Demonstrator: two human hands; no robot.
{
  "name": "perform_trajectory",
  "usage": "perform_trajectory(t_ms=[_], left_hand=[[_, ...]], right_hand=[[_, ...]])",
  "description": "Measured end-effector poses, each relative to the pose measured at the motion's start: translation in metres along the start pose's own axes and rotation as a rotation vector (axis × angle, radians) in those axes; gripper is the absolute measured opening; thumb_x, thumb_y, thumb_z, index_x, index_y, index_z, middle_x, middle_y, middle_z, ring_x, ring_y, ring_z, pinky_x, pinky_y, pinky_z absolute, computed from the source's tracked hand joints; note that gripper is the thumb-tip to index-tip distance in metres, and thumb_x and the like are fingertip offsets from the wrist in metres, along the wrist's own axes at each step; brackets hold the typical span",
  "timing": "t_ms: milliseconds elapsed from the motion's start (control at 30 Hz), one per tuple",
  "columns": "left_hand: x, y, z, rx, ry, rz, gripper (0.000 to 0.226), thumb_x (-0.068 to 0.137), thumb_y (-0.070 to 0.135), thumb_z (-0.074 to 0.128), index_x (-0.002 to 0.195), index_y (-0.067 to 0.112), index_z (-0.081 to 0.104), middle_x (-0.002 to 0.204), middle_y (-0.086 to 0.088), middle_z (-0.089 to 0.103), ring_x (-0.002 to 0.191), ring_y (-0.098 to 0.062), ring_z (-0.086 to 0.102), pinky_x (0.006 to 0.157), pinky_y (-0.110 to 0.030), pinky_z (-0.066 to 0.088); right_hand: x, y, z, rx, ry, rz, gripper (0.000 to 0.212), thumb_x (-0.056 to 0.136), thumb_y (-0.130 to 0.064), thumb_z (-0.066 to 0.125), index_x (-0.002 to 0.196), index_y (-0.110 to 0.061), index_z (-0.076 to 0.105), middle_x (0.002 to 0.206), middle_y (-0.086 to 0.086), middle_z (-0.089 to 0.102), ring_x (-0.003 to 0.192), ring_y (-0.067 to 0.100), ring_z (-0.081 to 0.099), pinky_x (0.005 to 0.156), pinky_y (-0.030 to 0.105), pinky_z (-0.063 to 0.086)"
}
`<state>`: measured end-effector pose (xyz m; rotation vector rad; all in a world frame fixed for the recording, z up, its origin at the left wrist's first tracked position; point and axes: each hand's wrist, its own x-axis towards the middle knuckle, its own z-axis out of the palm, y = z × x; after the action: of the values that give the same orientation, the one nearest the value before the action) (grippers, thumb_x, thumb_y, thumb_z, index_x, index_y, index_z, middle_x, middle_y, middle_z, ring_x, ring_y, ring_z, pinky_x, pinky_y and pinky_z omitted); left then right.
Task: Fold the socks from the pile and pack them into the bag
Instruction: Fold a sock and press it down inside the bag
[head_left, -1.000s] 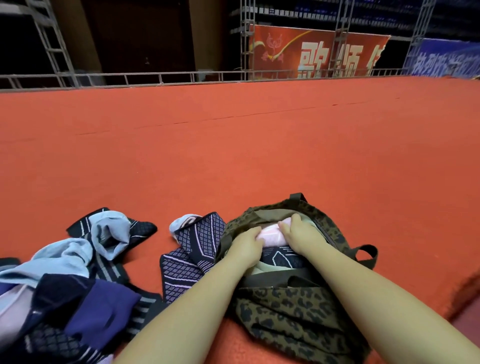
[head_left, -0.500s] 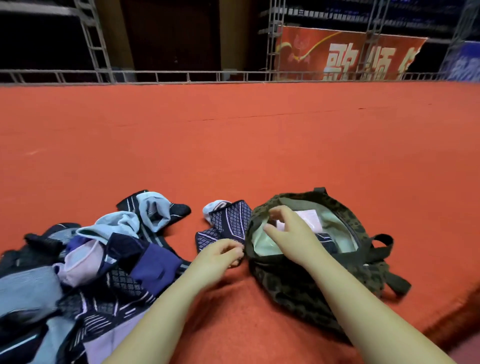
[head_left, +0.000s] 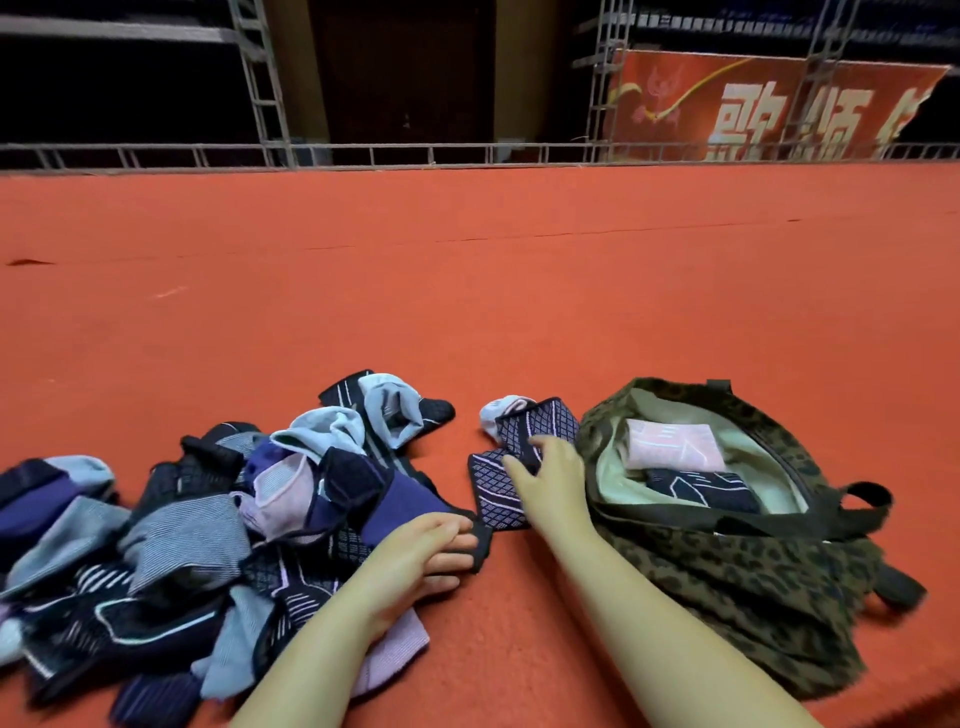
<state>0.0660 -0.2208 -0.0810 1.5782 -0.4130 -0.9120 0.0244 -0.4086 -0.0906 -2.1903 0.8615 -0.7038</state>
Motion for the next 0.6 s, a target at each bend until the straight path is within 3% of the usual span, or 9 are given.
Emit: perform_trajectory(t_ms=[100,200,300,367,500,600], left_hand=[[0.001,-0.003,-0.004,-0.026,0.000,-0.021,0.026,0.098,0.029,0.045,0.113,0.018,0.063,0.108,-0.004,0.069,0.095,-0.017,0.065,0.078,-0.030,0.050],[0.000,-0.003,-0.004,-0.030,-0.025,-0.030,0.024,0.099,0.028,0.044,0.112,0.018,0.062,0.107,-0.004,0.069,0.095,-0.017,0.065,0.078,-0.029,0.049],[0.000,-0.003,-0.006,-0.044,-0.055,-0.021,0.024,0.099,0.027,0.043,0.111,0.018,0.062,0.105,-0.003,0.069,0.091,-0.015,0.065,0.076,-0.028,0.049],[0.001,-0.004,-0.008,-0.058,-0.059,-0.010,0.024,0.099,0.027,0.044,0.110,0.017,0.062,0.104,-0.003,0.069,0.090,-0.015,0.065,0.077,-0.028,0.049],[-0.003,0.000,-0.008,-0.172,0.003,0.063,0.023,0.098,0.025,0.044,0.106,0.015,0.064,0.104,-0.005,0.070,0.089,-0.017,0.066,0.076,-0.029,0.050],[-0.004,0.017,-0.008,-0.245,0.117,0.171,0.020,0.097,0.025,0.046,0.109,0.019,0.061,0.114,-0.004,0.065,0.102,-0.018,0.062,0.081,-0.029,0.048]], right_hand=[[0.016,0.009,0.014,-0.020,-0.031,0.131,0.072,0.082,-0.041,0.068,0.136,-0.002,0.042,0.141,0.015,0.041,0.134,0.029,0.034,0.111,0.036,0.026],[0.018,0.022,0.025,-0.039,-0.072,0.171,0.056,0.087,-0.032,0.065,0.133,-0.003,0.048,0.144,0.015,0.039,0.133,0.027,0.037,0.107,0.033,0.029],[0.017,0.025,0.024,-0.087,-0.007,0.100,0.026,0.096,-0.023,0.051,0.107,-0.005,0.066,0.118,0.013,0.062,0.118,0.031,0.048,0.096,0.031,0.031],[0.013,0.021,0.020,-0.087,0.041,0.041,0.026,0.097,-0.022,0.047,0.089,-0.008,0.068,0.095,0.014,0.066,0.104,0.033,0.052,0.090,0.034,0.034],[-0.006,-0.007,-0.007,0.233,0.108,0.036,0.031,0.098,-0.019,0.047,0.067,-0.019,0.055,0.067,-0.005,0.055,0.070,0.014,0.050,0.065,0.029,0.032],[-0.017,-0.030,-0.029,0.527,0.113,0.098,0.036,0.099,-0.019,0.044,0.072,0.003,0.053,0.071,-0.001,0.048,0.068,0.010,0.043,0.062,0.024,0.036]])
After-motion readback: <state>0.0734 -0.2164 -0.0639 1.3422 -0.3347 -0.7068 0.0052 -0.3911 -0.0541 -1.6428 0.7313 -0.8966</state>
